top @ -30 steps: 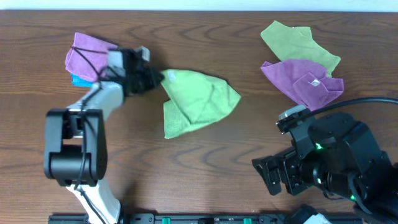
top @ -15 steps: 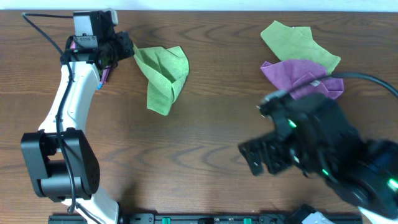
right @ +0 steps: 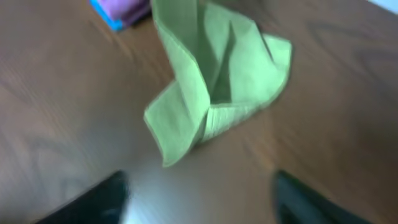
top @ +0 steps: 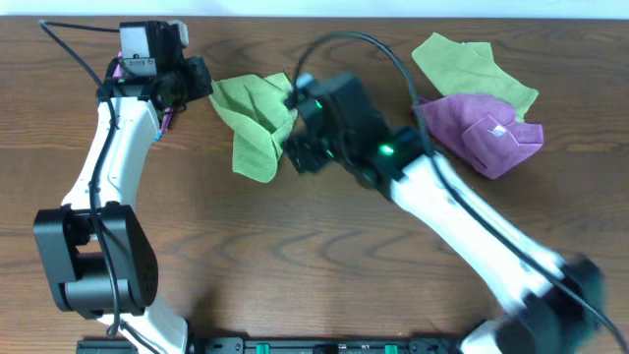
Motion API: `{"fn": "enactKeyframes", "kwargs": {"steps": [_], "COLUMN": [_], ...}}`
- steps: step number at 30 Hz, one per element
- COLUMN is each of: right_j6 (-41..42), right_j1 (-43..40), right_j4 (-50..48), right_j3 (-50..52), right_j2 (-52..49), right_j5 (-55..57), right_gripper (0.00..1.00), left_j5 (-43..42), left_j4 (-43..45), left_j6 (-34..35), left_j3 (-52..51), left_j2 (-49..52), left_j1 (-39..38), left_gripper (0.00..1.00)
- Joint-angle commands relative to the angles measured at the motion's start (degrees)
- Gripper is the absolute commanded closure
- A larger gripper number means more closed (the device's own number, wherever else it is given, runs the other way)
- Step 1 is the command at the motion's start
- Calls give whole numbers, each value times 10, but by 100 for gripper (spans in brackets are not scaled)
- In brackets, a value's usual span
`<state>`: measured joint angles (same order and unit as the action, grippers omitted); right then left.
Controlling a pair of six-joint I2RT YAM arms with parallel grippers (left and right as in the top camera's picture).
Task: Fold the cloth
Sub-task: 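Lift the green cloth corner with the left gripper toward the back left, then grasp the opposite green cloth corner with the right gripper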
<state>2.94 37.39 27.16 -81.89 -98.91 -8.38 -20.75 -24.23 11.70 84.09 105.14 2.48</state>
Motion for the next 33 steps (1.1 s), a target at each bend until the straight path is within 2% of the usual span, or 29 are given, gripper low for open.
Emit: {"fn": "enactKeyframes", "kwargs": {"steps": [1,2,4,5,13,23,33], "right_j6": [50,64,91,104,165,207,206], "right_j1": [-24,-30,-38,-41,-35,-28,-22], "right_j4": [-57,-82,-124,-141,-248,-257,-227], "right_j3": [2,2,2,2,2,2,2], "right_j2": [-65,-82,-112,-125,-199,-264,-284], "right_j5": [-84,-101,-121,-127,-163,-162,-157], "right_gripper": [69,82,96,99,99,98,99], "left_j5": [4,4,4,4,3,-18,-17], "left_j4": [-7,-11,-17,-19,-26,-30,-36], "left_j6": [-15,-15,-15,-15,-14,-14,-14], "left_j3": [3,3,3,3,3,3,3], "left_j2": [4,4,4,4,4,4,4], "left_j1": [0,0,0,0,0,0,0], "left_gripper": [94,94,95,94,94,94,94]}}
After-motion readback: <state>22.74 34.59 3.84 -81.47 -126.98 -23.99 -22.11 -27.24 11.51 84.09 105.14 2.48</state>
